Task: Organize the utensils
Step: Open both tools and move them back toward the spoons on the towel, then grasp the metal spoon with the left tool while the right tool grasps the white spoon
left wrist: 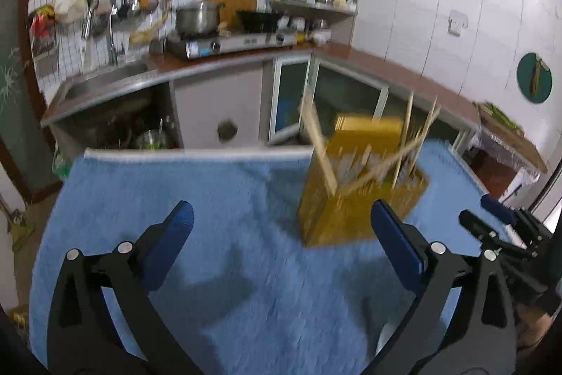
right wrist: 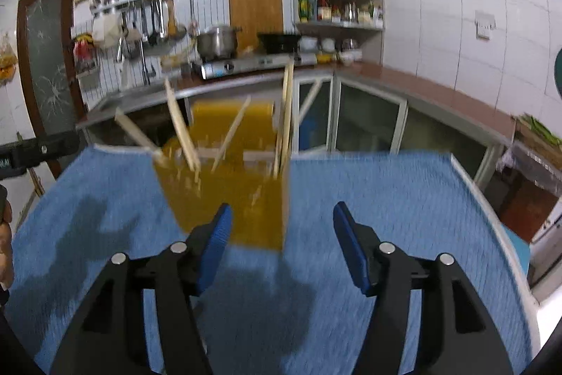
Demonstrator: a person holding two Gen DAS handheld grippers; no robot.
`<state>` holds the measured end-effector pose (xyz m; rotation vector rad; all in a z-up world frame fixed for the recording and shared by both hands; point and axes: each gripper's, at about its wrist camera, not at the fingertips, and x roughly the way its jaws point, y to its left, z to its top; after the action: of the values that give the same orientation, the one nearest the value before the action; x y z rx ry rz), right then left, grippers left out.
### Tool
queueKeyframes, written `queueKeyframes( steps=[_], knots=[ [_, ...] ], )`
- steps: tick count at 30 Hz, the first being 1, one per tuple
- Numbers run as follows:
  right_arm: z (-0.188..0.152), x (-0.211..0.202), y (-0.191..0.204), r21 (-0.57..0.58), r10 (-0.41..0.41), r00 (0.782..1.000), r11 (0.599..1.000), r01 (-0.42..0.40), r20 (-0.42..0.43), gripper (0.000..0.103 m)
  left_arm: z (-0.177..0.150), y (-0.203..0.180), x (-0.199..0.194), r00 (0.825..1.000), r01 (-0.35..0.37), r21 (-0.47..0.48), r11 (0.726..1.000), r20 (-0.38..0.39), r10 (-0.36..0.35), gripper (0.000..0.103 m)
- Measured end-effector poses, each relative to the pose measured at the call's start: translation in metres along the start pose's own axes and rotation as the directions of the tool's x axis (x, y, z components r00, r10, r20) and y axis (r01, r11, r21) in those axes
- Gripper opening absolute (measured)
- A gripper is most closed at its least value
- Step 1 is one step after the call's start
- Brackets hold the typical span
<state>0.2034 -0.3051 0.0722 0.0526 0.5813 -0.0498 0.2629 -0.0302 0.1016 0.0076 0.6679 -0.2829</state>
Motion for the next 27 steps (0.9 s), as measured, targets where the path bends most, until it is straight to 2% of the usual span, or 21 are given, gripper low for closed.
queueKeyframes(
  steps=[5, 11, 17, 23, 25, 27],
  knots=[
    [-0.053, 0.012, 0.009, 0.048, 0.020, 0.992, 0.999, -0.014, -0.127, 0.059, -0.060, 0.021, 0.025, 0.992, -0.022, -0.013, 1.000, -0.121, 0.020, 0.098],
    [-0.097, 0.024, 0.028, 0.075, 0.052, 0.970, 0.997, -0.035, -0.236, 0.059, -0.104, 0.036, 0.043, 0.977, -0.042, -0.015, 0.999, -0.210, 0.038, 0.098],
    [-0.107, 0.028, 0.051, 0.087, 0.084, 0.952, 0.994, -0.060, -0.296, 0.059, -0.118, 0.036, 0.044, 0.974, -0.032, 0.005, 0.999, -0.225, 0.033, 0.098],
    [-0.112, 0.033, 0.066, 0.096, 0.103, 0.931, 0.993, -0.074, -0.349, 0.058, -0.118, 0.027, 0.040, 0.975, -0.006, 0.005, 1.000, -0.223, 0.007, 0.098],
    [-0.115, 0.039, 0.068, 0.110, 0.109, 0.921, 0.991, -0.073, -0.375, 0.046, -0.119, 0.025, 0.039, 0.975, -0.005, 0.012, 1.000, -0.221, 0.007, 0.098],
    [-0.114, 0.041, 0.070, 0.113, 0.106, 0.921, 0.991, -0.068, -0.375, 0.045, -0.117, 0.024, 0.037, 0.976, -0.006, 0.018, 1.000, -0.217, 0.010, 0.098]
  ],
)
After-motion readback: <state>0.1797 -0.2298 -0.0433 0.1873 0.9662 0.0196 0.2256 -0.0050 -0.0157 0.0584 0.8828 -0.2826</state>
